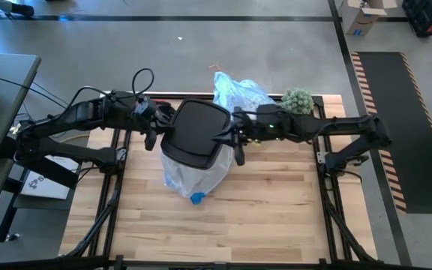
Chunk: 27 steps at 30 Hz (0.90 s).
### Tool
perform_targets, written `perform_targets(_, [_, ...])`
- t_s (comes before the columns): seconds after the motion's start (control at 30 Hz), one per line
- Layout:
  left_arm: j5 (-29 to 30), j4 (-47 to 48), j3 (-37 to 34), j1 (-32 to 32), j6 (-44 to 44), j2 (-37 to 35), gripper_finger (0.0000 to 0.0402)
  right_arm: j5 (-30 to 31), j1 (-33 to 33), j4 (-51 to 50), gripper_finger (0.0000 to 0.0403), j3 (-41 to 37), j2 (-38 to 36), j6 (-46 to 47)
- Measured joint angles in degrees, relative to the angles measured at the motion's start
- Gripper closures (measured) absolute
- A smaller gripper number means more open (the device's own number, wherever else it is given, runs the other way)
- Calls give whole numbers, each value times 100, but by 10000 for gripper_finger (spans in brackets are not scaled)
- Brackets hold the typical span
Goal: Place trash/remove bag and relplace
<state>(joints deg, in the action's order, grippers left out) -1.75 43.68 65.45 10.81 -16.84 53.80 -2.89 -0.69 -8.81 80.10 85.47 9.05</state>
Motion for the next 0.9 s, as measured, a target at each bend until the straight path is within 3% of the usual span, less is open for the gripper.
perform_targets(0.1, [172, -16, -7, -137, -105, -24, 402, -193, 80, -505, 403, 514, 407, -46])
perform_targets(0.3, [431, -8, -7, -327, -340, -28, 402, -174, 108, -2576, 403, 1866, 1251, -332])
perform_targets(0.43, [628, 8, -9, -510, -556, -30, 402, -73, 71, -3245, 403, 2564, 1706, -485])
perform_targets(0.53, [873, 42, -11, -740, -834, -58, 402, 53, 43, -3268, 403, 2911, 1918, -805])
perform_targets(0.73, [1883, 88, -22, -1373, -1394, -186, 402, 970, 13, -2843, 403, 2991, 1939, -1544])
perform_targets(0.9, [2552, 9, -26, -1787, -1409, -225, 402, 1246, -81, -2732, 403, 2984, 1588, -1843])
